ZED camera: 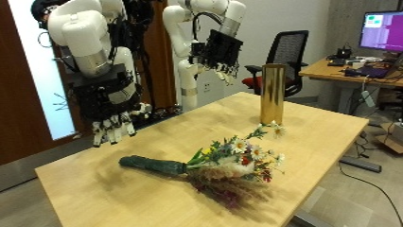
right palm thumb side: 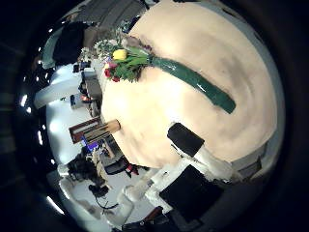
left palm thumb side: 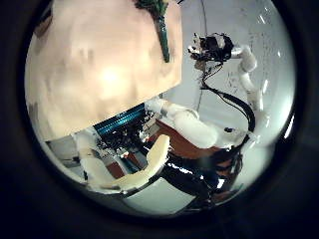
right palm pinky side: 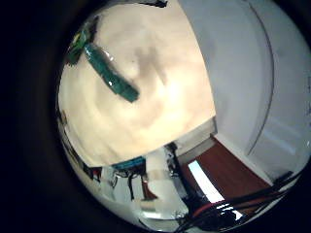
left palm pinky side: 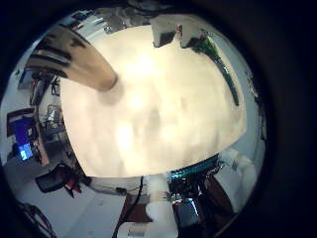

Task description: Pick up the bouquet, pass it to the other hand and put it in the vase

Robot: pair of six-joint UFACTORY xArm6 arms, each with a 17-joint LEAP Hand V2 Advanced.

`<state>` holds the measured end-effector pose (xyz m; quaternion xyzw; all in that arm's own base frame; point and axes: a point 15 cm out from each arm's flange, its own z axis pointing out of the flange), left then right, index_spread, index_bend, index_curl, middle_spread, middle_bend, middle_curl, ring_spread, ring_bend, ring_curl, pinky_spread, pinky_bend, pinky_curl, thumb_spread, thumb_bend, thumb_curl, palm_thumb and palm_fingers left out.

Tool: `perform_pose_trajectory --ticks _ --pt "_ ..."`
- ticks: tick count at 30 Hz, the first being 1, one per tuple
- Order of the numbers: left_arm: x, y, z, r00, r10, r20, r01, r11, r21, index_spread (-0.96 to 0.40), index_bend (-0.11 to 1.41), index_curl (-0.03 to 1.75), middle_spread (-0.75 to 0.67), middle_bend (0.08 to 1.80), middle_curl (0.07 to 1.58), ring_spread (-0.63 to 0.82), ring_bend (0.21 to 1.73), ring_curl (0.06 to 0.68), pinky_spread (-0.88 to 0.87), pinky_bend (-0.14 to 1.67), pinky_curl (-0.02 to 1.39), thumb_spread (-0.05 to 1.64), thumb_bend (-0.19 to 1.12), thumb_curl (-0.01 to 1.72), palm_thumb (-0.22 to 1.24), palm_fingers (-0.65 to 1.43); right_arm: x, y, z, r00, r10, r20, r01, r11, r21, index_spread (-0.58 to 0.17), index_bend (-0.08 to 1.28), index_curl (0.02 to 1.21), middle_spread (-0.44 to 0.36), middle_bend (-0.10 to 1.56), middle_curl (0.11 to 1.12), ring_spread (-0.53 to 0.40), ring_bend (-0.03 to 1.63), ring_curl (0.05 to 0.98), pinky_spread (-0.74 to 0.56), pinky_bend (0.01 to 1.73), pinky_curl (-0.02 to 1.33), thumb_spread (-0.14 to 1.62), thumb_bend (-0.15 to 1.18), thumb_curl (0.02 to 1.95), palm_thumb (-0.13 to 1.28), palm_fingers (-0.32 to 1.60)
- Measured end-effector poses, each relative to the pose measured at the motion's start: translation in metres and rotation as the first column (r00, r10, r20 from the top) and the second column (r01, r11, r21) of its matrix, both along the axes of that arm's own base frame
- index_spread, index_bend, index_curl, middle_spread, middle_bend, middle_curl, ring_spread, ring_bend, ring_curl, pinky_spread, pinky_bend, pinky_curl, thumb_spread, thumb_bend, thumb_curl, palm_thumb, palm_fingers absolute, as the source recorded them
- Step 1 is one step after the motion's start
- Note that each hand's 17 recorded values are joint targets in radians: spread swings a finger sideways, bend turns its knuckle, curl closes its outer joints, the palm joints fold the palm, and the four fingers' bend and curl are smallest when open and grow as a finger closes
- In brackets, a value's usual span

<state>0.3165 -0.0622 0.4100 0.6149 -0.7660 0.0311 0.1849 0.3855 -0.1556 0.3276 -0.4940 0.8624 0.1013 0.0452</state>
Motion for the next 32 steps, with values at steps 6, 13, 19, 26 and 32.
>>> perform_pose_trajectory --ticks 6,13,19,26,32 --pt "-0.004 0.002 0.005 1.0 0.002 -0.006 -0.002 1.0 -0.015 0.32 0.17 0.32 0.52 0.19 0.29 0.64 0.39 0.224 0.58 0.27 0.32 0.87 -0.03 0.32 0.34 0.04 0.01 -0.003 -0.018 1.0 -0.027 -0.003 0.027 1.0 -0.007 -0.169 0.15 0.26 0.108 0.31 0.35 0.143 0.55 0.218 0.34 0.49 0.26 1.07 -0.02 0.33 0.53 0.27" --pt "-0.002 0.0 0.011 1.0 0.004 0.002 -0.004 1.0 -0.019 0.32 0.17 0.32 0.52 0.19 0.29 0.64 0.39 0.223 0.58 0.27 0.31 0.88 -0.03 0.32 0.35 0.04 0.016 0.003 -0.075 0.998 -0.054 -0.042 0.055 0.998 0.008 -0.134 0.15 0.26 0.147 0.33 0.36 0.152 0.57 0.215 0.34 0.51 0.26 1.07 -0.02 0.33 0.52 0.26" --pt "-0.003 0.002 0.009 1.0 0.011 -0.008 -0.011 1.0 -0.019 0.31 0.17 0.32 0.51 0.19 0.28 0.63 0.39 0.222 0.58 0.27 0.31 0.88 -0.03 0.31 0.36 0.04 0.018 0.011 -0.088 0.996 -0.054 -0.068 0.055 0.998 0.019 -0.103 0.15 0.26 0.184 0.33 0.35 0.173 0.59 0.216 0.33 0.54 0.26 1.07 -0.02 0.33 0.52 0.23" --pt "-0.001 0.004 0.007 1.0 0.016 -0.011 -0.016 1.0 -0.019 0.32 0.17 0.32 0.52 0.19 0.28 0.64 0.39 0.222 0.58 0.27 0.31 0.88 -0.03 0.31 0.36 0.04 0.019 0.018 -0.098 0.996 -0.081 -0.038 0.081 0.997 0.006 -0.081 0.15 0.26 0.204 0.35 0.35 0.186 0.6 0.216 0.34 0.55 0.26 1.07 -0.02 0.33 0.52 0.21" --pt "-0.001 0.004 0.008 1.0 0.019 -0.008 -0.019 1.0 -0.019 0.32 0.17 0.32 0.52 0.19 0.28 0.65 0.38 0.222 0.58 0.27 0.31 0.88 -0.03 0.31 0.36 0.04 0.017 0.025 -0.104 0.996 -0.069 -0.051 0.069 0.998 0.011 -0.071 0.15 0.26 0.204 0.36 0.36 0.188 0.61 0.214 0.34 0.56 0.25 1.07 -0.02 0.33 0.52 0.21"
